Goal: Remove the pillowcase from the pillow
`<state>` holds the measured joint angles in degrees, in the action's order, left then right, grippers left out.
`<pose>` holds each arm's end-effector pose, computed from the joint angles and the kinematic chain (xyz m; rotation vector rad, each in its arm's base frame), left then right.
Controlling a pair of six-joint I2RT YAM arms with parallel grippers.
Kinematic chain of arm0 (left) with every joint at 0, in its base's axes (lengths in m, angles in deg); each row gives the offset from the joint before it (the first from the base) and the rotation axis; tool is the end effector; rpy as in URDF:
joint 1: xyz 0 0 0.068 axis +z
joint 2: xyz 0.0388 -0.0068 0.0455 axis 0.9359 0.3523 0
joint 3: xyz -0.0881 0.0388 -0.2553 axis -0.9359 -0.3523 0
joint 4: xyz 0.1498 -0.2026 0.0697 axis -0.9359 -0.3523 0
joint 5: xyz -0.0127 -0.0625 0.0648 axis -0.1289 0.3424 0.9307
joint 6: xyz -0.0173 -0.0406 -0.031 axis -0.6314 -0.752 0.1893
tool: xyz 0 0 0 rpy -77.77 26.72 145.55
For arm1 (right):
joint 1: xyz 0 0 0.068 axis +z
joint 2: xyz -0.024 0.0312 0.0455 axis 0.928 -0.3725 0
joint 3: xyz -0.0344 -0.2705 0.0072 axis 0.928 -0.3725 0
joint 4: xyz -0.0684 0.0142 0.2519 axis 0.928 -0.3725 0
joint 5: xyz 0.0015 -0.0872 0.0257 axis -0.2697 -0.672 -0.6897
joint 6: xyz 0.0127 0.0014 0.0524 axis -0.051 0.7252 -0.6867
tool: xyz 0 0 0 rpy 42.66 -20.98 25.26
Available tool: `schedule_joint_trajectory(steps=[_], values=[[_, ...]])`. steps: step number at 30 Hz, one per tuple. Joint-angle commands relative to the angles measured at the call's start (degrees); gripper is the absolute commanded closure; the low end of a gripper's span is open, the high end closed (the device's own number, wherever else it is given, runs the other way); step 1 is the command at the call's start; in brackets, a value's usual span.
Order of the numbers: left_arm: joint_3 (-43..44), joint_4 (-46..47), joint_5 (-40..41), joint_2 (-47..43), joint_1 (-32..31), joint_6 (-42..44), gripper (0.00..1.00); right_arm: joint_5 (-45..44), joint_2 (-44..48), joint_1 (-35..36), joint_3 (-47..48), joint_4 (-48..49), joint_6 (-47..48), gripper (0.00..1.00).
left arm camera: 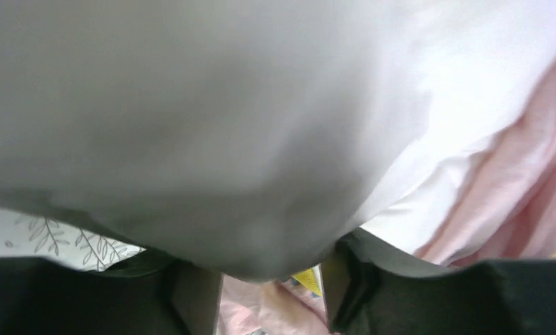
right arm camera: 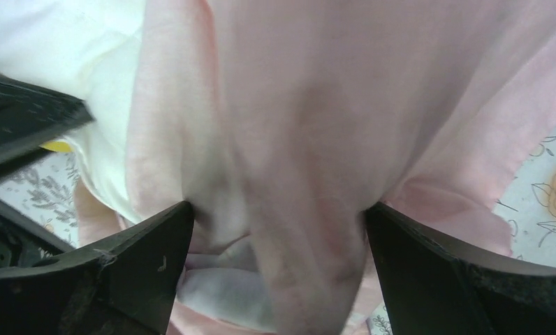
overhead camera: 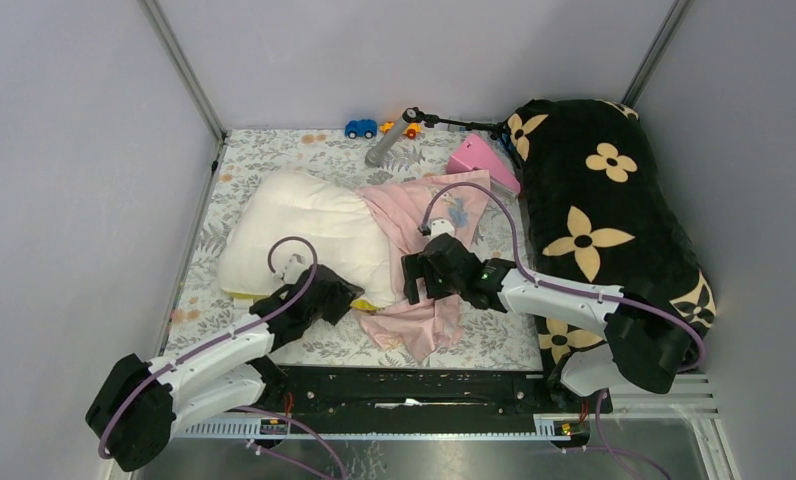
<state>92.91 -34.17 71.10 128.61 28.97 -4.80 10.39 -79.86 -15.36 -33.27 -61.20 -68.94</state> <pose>0.1361 -0.1059 0.1593 -1.0798 2.2944 -0.7371 0.1855 0.2358 0.2155 -0.4493 2.2944 0.5589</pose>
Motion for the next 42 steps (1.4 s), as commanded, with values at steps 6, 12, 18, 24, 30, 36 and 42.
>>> schedule_joint_trajectory(steps=[6, 12, 18, 24, 30, 36, 42], values=[[9.9, -13.7, 16.7, -8.7, 6.4, 14.7, 0.94, -15.5, 1.2, -0.5, -2.9, -2.6, -4.2, 0.16], [16.4, -22.1, 24.3, -15.3, 9.3, 20.0, 1.0, -12.3, 9.6, -8.2, -7.5, -2.1, -6.1, 0.63], [22.6, -28.1, 30.0, -17.2, 11.5, 23.5, 1.0, -16.9, 19.0, -13.4, -8.6, -5.8, -5.6, 0.8], [27.4, -33.7, 36.7, -17.8, 12.2, 24.0, 1.0, -30.6, 27.2, -14.2, -8.0, -12.9, -10.5, 0.92], [27.0, -36.4, 42.7, -18.8, 12.2, 24.1, 1.0, -37.1, 35.3, -14.5, -7.3, -14.3, -11.4, 0.93], [24.8, -36.2, 40.0, -17.1, 12.2, 21.8, 1.0, -38.2, 44.9, -14.5, -10.0, -8.2, -9.3, 0.98], [23.5, -35.0, 37.9, -11.0, 12.3, 21.6, 0.94, -31.1, 46.4, -14.5, -10.1, -3.6, -4.5, 0.84]])
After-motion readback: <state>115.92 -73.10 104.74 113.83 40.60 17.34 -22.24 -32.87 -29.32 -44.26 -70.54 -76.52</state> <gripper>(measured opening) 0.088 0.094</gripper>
